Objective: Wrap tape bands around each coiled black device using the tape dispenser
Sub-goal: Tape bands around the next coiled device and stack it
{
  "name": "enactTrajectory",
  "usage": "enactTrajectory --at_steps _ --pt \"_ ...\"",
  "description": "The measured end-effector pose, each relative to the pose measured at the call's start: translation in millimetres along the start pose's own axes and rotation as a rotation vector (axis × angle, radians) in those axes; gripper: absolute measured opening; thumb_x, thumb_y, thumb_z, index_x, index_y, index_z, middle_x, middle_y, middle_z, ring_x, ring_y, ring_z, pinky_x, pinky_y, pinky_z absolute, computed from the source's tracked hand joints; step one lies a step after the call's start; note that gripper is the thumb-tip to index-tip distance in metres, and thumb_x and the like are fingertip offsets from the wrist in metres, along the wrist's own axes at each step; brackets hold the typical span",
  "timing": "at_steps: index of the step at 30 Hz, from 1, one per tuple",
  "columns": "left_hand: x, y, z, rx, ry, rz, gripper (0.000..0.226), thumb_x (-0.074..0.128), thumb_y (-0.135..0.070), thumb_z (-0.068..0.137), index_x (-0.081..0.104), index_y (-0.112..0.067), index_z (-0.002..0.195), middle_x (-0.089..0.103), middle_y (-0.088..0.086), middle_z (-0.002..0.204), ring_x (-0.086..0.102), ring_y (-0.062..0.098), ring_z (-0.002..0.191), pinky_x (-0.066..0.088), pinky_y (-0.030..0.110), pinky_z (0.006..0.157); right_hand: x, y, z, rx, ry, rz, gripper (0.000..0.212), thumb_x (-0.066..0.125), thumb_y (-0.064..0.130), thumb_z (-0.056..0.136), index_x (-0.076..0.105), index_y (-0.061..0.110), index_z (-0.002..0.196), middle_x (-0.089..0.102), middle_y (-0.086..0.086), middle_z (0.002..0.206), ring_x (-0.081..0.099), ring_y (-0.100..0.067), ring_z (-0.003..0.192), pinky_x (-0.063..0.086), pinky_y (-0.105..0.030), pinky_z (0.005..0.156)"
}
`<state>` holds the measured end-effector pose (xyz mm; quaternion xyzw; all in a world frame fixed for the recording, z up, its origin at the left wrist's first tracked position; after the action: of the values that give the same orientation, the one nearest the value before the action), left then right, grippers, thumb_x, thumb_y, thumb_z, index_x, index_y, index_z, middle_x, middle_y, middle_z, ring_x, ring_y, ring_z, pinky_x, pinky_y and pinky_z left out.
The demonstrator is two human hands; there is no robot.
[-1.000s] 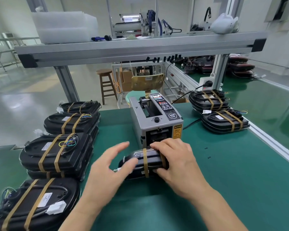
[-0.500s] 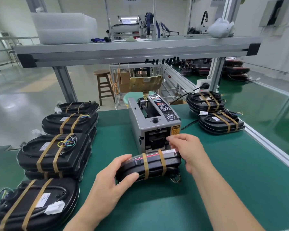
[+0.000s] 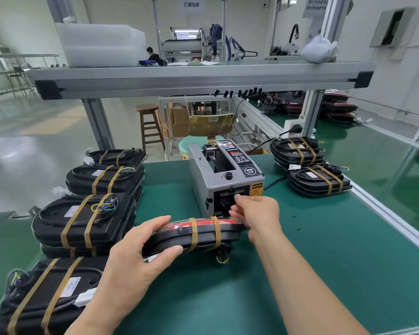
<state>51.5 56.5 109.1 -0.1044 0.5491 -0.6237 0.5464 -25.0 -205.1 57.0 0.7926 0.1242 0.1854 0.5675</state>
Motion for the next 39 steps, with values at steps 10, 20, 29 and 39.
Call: enactTrajectory --at_steps 10,20,29,39 --pt "8 2 -6 0.025 -0.118 -0.065 0.051 0.087 -0.016 0.071 0.066 -0.032 0.115 0.070 -0.012 0.109 0.064 0.000 0.104 0.043 0.006 0.090 -5 2 -13 -0.047 -0.130 -0.054 0.005 0.067 0.010 0.085 0.070 0.008 0.082 0.065 -0.001 0.065 0.059 -0.014 0.057 0.049 -0.027 0.061" --pt "45 5 -20 0.047 -0.272 -0.223 0.033 0.079 -0.008 0.080 0.067 -0.020 0.108 0.069 -0.008 0.103 0.066 0.015 0.099 0.050 0.017 0.088 4 26 -106 -0.348 0.106 -0.001 0.024 0.078 0.016 0.080 0.077 0.034 0.065 0.058 0.023 0.124 0.054 -0.008 0.125 0.043 -0.036 0.105" --pt "48 5 -20 0.067 -0.350 -0.232 0.029 0.072 -0.019 0.080 0.066 -0.019 0.108 0.069 -0.010 0.103 0.067 0.015 0.099 0.052 0.021 0.088 16 13 -112 -0.512 0.137 -0.316 0.019 0.077 0.024 0.081 0.073 0.027 0.062 0.051 0.031 0.130 0.019 0.012 0.139 0.014 -0.034 0.122" --pt "49 3 -21 0.106 -0.371 -0.269 0.034 0.071 -0.017 0.081 0.063 -0.027 0.112 0.068 -0.013 0.107 0.068 0.013 0.101 0.051 0.017 0.088 24 11 -116 -0.558 0.150 -0.476 0.019 0.073 0.028 0.084 0.071 0.026 0.065 0.049 0.019 0.144 0.011 0.009 0.141 0.007 -0.043 0.122"
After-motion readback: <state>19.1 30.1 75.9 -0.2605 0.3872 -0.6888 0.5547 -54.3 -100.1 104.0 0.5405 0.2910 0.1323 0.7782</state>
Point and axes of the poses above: each hand's wrist, its own z-axis towards the middle knuckle, its own x-axis out of the palm, y = z × x, the point moved 8 cm from there along z, towards the middle knuckle
